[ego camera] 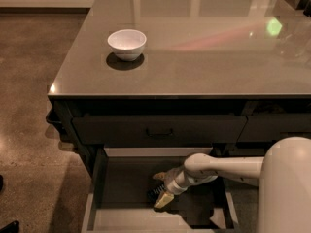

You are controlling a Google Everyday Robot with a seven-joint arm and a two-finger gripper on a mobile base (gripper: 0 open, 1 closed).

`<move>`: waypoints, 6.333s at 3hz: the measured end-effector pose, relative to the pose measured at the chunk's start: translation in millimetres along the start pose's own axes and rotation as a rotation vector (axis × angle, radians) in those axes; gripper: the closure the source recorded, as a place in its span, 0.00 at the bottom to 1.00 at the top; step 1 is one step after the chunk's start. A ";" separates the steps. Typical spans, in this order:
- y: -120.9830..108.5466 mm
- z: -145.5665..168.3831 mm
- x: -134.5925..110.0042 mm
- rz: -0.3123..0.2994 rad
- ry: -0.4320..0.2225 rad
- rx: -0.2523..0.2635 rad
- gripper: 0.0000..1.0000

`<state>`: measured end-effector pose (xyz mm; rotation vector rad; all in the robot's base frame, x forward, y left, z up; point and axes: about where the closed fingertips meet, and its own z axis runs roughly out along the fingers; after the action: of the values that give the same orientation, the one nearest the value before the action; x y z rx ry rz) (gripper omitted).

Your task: Pick rxbar blueberry from middle drawer and place on counter

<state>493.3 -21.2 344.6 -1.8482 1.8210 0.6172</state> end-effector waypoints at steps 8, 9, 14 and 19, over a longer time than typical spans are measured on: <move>-6.8 -170.3 -134.4 -0.212 0.078 0.160 1.00; -21.5 -201.0 -166.1 -0.325 0.096 0.168 1.00; -8.2 -341.2 -283.0 -0.538 0.328 0.332 1.00; -92.2 -413.0 -328.2 -0.713 0.551 0.597 1.00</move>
Offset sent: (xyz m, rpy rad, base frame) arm 0.0425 0.0189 0.2054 0.0026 -0.1878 0.0939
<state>575.8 -15.8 873.6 -2.1151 1.2401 -0.6716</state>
